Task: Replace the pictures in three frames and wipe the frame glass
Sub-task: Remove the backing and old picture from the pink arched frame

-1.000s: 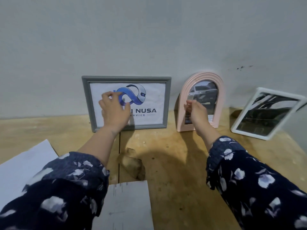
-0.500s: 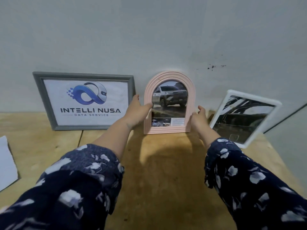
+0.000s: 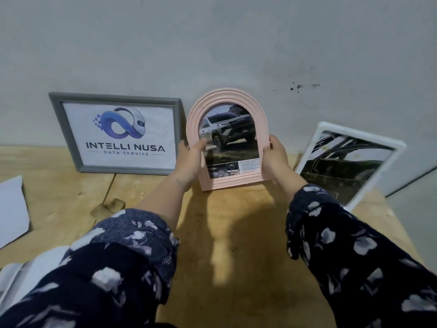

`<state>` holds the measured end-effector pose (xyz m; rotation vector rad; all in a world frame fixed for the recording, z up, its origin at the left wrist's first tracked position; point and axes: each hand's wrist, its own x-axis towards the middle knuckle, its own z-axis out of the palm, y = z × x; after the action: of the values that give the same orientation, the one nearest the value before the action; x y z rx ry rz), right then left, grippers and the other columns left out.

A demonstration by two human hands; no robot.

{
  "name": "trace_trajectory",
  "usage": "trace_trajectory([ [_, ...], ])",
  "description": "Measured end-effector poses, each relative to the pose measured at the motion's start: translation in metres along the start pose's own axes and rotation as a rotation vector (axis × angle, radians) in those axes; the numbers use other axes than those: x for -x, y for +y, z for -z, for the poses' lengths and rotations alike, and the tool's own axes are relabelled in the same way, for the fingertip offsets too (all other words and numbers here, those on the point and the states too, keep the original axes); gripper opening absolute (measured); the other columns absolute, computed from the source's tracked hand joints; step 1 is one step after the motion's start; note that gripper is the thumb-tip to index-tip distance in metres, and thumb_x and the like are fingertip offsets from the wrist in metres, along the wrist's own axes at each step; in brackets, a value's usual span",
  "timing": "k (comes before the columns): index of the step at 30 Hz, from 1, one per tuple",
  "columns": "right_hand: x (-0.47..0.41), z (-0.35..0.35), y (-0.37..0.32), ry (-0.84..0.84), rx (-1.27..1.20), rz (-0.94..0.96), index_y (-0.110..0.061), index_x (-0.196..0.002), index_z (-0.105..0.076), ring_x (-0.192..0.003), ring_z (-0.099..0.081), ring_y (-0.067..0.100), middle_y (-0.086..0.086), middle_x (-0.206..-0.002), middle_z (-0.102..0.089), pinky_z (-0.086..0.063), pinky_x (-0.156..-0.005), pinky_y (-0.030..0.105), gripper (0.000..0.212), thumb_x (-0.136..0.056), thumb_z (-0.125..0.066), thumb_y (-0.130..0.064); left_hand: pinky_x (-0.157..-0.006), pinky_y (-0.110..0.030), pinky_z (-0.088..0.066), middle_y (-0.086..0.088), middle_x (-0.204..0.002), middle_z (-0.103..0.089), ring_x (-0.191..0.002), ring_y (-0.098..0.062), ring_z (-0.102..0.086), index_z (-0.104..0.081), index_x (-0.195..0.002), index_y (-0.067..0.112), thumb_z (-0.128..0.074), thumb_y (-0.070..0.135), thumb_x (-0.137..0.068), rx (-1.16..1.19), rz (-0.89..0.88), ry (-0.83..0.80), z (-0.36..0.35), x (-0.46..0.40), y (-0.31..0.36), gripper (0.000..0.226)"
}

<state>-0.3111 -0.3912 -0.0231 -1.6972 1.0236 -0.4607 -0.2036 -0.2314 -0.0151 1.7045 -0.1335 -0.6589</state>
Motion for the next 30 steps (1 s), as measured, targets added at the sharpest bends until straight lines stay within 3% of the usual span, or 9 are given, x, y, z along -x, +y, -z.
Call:
trace_trajectory([
  [2,0.01,0.005,-0.013,-0.006,0.044,0.095,-0.02,-0.131,-0.047,-0.087,-0.055,0.011,0.0,-0.116,-0.057,-0.042,-0.066,0.021,0.035,-0.101,-0.031,-0.011,-0.112,-0.053,-0.028,-0.008,-0.152,-0.035,-0.136,-0.031,-0.036,-0.017,-0.151,0.022,-0.049,0.067,-0.079,0.034,0.035,-0.011,0.009,0.01,-0.001,0.091],
  [4,0.015,0.008,-0.026,-0.017,0.154,0.178,-0.019,-0.134,-0.046,-0.08,-0.051,0.003,-0.003,-0.114,-0.053,-0.039,-0.062,0.017,0.036,-0.102,-0.031,-0.011,-0.113,-0.05,-0.029,-0.01,-0.153,-0.033,-0.135,-0.032,-0.037,-0.012,-0.152,0.017,-0.039,0.069,-0.086,0.033,0.039,0.017,0.014,0.012,-0.003,0.088],
  [7,0.035,0.01,-0.042,0.05,0.379,0.364,-0.016,-0.135,-0.046,-0.101,-0.055,0.02,0.003,-0.122,-0.056,-0.045,-0.084,0.029,0.04,-0.099,-0.034,-0.006,-0.118,-0.045,-0.019,-0.007,-0.161,-0.013,-0.146,-0.029,-0.02,0.002,-0.154,0.015,-0.021,0.059,-0.099,-0.038,-0.006,0.16,0.032,0.021,-0.005,0.075],
  [9,0.05,0.005,-0.047,0.069,0.526,0.468,-0.018,-0.136,-0.047,-0.114,-0.051,0.029,0.006,-0.126,-0.056,-0.042,-0.097,0.043,0.046,-0.094,-0.037,-0.001,-0.12,-0.044,-0.015,-0.003,-0.162,-0.012,-0.147,-0.025,-0.016,-0.005,-0.155,0.017,-0.016,0.057,-0.1,-0.044,-0.088,0.249,0.048,0.032,-0.004,0.069],
  [12,0.087,-0.006,-0.047,0.085,0.704,0.56,-0.024,-0.135,-0.047,-0.114,-0.046,0.027,0.002,-0.126,-0.056,-0.036,-0.095,0.041,0.051,-0.092,-0.038,0.001,-0.119,-0.039,-0.018,-0.002,-0.158,-0.026,-0.145,-0.02,-0.024,-0.023,-0.152,0.017,-0.01,0.054,-0.1,-0.127,-0.217,0.319,0.073,0.053,-0.004,0.064],
  [15,0.131,-0.021,-0.041,0.116,0.855,0.665,-0.025,-0.134,-0.047,-0.113,-0.045,0.025,0.0,-0.125,-0.055,-0.031,-0.094,0.038,0.053,-0.089,-0.042,0.001,-0.117,-0.042,-0.023,-0.006,-0.149,-0.042,-0.139,-0.025,-0.035,-0.037,-0.146,0.02,-0.003,0.065,-0.094,-0.221,-0.198,0.197,0.09,0.071,-0.009,0.077],
  [19,0.179,-0.037,-0.014,0.14,1.014,0.778,-0.024,-0.131,-0.049,-0.112,-0.045,0.027,0.002,-0.121,-0.056,-0.028,-0.098,0.04,0.055,-0.082,-0.049,0.001,-0.111,-0.042,-0.031,-0.011,-0.135,-0.054,-0.125,-0.03,-0.049,-0.054,-0.135,0.013,0.001,0.075,-0.087,-0.324,-0.016,0.064,0.104,0.096,-0.033,0.096],
  [26,0.241,-0.048,0.053,0.221,1.014,0.786,-0.023,-0.133,-0.049,-0.109,-0.049,0.025,0.003,-0.116,-0.057,-0.03,-0.097,0.037,0.06,-0.079,-0.057,0.003,-0.106,-0.039,-0.03,-0.016,-0.139,-0.05,-0.129,-0.03,-0.044,-0.05,-0.135,0.003,-0.003,0.06,-0.098,-0.517,-0.006,0.019,0.114,0.128,-0.065,0.083],
  [30,0.265,-0.052,0.095,0.074,1.034,0.716,-0.023,-0.142,-0.036,-0.116,-0.044,0.021,0.0,-0.126,-0.053,-0.029,-0.099,0.035,0.065,-0.084,-0.055,0.0,-0.108,-0.04,-0.032,-0.02,-0.143,-0.045,-0.131,-0.034,-0.042,-0.045,-0.139,0.001,-0.012,0.058,-0.099,-0.619,0.002,-0.058,0.118,0.132,-0.092,0.077],
])
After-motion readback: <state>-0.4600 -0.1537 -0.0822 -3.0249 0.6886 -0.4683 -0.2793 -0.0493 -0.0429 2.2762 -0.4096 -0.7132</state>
